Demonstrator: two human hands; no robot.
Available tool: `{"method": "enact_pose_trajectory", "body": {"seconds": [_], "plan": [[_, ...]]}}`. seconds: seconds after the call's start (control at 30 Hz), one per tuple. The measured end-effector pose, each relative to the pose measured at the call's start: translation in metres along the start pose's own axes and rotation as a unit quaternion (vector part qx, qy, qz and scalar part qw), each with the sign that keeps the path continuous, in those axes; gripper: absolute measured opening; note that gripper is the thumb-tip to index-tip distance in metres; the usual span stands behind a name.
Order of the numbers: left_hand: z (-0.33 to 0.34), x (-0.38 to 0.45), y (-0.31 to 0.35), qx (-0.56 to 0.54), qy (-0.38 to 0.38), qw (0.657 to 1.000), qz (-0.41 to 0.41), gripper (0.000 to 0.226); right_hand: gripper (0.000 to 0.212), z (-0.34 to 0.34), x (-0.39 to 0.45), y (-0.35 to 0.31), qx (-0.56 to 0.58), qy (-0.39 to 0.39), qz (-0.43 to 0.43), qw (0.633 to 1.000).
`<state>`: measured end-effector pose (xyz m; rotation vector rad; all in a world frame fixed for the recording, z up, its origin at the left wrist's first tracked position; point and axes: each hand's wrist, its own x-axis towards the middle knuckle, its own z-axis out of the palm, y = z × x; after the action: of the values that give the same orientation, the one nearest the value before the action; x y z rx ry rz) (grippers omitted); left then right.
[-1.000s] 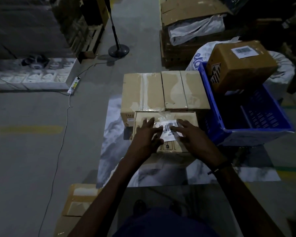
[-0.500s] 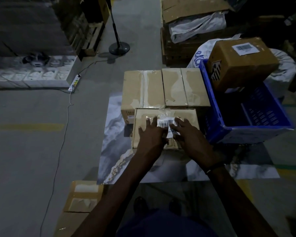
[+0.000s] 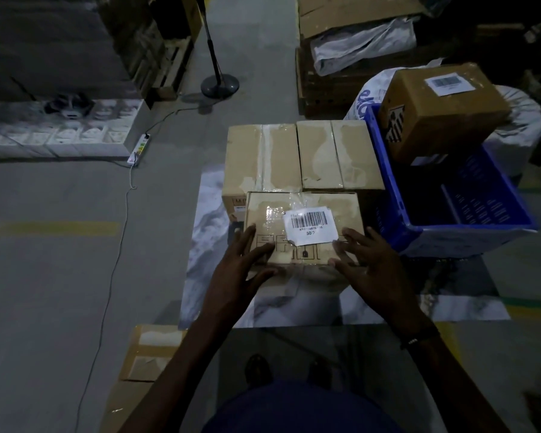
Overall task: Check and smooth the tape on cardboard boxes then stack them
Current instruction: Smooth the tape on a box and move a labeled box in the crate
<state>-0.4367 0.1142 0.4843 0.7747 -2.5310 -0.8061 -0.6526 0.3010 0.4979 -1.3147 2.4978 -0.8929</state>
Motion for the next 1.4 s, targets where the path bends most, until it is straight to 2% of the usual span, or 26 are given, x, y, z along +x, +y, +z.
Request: {"method": "enact_pose_trajectory", "body": {"seconds": [0.13,0.2,0.33,0.53,0.67,0.77,0.87,1.0,1.13,1.23,1.4], "plan": [[0.01,-0.008,0.001,-0.041,0.038,0.998,0.005,0.051,0.055,0.006,-0.012,0.001,0.128,-0.003,0.031,0.991],[0.014,-0.009,0.002,-0.037,0.063,0.997,0.017,0.053,0.059,0.008,-0.016,0.003,0.126,-0.002,0.019,0.992],[0.016,-0.013,0.004,-0.04,0.083,0.995,0.036,0.052,0.052,0.01,-0.021,0.009,0.114,0.024,-0.001,0.993],[0.006,-0.013,0.019,-0.046,0.107,0.993,0.022,0.037,0.031,-0.013,-0.017,0.004,0.09,0.077,-0.047,0.992],[0.001,-0.004,0.029,-0.069,0.113,0.991,0.026,0.038,0.033,-0.022,-0.004,0.011,0.089,0.087,-0.045,0.991],[0.01,0.009,0.023,-0.06,0.09,0.994,0.012,0.047,0.043,-0.021,0.011,0.022,0.122,0.072,-0.018,0.99],[0.021,0.023,0.011,-0.042,0.053,0.998,-0.001,0.062,0.03,-0.015,0.026,0.028,0.148,0.094,0.014,0.984],[0.035,0.045,0.001,-0.031,-0.014,0.999,-0.009,0.104,0.029,0.005,0.054,0.044,0.133,0.106,0.012,0.985],[0.046,0.068,-0.01,0.012,-0.06,0.998,-0.006,0.141,0.049,0.033,0.076,0.064,0.128,0.076,0.012,0.989],[0.051,0.082,-0.021,0.016,-0.08,0.996,-0.025,0.142,0.058,0.051,0.083,0.072,0.112,0.045,0.005,0.993],[0.062,0.098,-0.034,0.031,-0.083,0.996,-0.022,0.122,0.047,0.074,0.098,0.082,0.092,0.004,0.034,0.995]]}}
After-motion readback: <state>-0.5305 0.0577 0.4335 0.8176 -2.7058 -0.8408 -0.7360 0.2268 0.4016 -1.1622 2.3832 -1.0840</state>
